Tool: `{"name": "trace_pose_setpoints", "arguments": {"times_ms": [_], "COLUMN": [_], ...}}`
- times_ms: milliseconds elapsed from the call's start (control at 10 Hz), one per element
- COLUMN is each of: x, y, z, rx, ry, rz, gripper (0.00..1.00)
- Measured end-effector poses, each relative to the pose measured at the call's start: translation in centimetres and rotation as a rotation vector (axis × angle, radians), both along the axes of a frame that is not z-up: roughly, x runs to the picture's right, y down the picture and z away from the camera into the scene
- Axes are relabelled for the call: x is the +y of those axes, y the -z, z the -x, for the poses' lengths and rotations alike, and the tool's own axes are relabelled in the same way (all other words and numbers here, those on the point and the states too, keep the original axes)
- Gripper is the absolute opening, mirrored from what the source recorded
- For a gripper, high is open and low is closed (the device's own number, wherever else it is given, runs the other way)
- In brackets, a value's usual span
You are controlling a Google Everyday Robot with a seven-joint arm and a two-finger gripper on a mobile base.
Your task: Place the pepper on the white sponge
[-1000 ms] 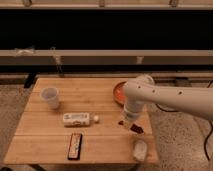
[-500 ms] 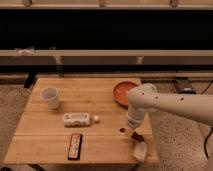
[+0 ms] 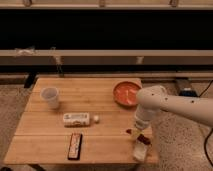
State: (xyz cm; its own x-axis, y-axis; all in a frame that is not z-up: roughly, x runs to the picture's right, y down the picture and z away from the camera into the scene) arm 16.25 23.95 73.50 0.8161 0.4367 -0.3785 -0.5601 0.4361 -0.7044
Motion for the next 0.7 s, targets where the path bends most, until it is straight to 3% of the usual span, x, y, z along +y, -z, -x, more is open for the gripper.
{"name": "trace_pose_setpoints", "arguments": {"times_ms": [700], "x": [0.00], "y": [0.45], "z": [-0.07], "rx": [-0.001], "ry": [-0.016], "rz": [0.007], "gripper": [0.00]}}
